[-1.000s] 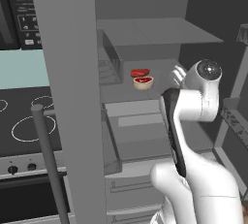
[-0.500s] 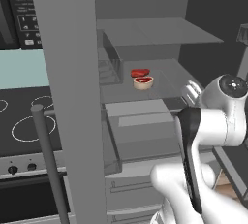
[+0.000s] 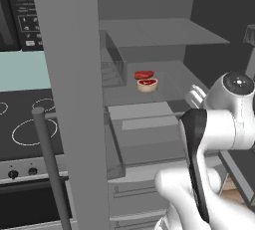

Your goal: Place the steak on the counter behind the older steak on the same shelf of the fridge to maintain FIFO order. Close the fridge door when finished.

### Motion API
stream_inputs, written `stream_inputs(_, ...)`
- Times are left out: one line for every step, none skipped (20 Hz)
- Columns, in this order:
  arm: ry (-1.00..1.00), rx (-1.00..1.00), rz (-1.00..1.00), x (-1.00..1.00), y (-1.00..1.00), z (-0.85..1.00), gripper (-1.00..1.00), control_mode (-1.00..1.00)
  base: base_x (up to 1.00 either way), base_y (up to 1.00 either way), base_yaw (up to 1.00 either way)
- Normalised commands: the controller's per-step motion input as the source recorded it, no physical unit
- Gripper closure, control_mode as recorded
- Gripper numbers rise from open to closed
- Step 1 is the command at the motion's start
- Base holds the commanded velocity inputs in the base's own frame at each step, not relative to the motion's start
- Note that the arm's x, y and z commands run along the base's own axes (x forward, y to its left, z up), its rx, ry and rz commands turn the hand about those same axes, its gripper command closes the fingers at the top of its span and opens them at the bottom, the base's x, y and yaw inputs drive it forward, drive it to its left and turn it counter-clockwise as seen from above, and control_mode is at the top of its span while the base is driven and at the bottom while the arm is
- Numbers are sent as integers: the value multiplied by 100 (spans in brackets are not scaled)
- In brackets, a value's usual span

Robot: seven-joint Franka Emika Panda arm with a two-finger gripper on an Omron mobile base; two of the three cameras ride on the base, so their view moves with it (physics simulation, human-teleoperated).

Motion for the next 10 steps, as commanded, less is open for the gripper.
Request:
stream_inputs(0,-1,0,0,7,-1,-100,-100,0,0,0)
stream_inputs(2,0,0,0,5,-5,-100,-100,0,0,0)
stream_inputs(4,-2,0,0,16,-9,-100,-100,0,0,0)
stream_inputs(5,-4,0,0,23,-11,-100,-100,0,0,0)
stream_inputs(5,-4,0,-1,24,-14,-100,-100,0,0,0)
stream_inputs(0,-8,0,-31,34,-16,-100,-100,0,0,0)
stream_inputs(3,-9,0,-37,36,-17,-100,-100,0,0,0)
stream_inputs(4,-9,0,-49,40,-17,-100,-100,0,0,0)
stream_inputs(0,-12,0,-80,48,-18,-100,-100,0,0,0)
stream_inputs(0,0,0,0,0,0,-100,100,-81,47,0)
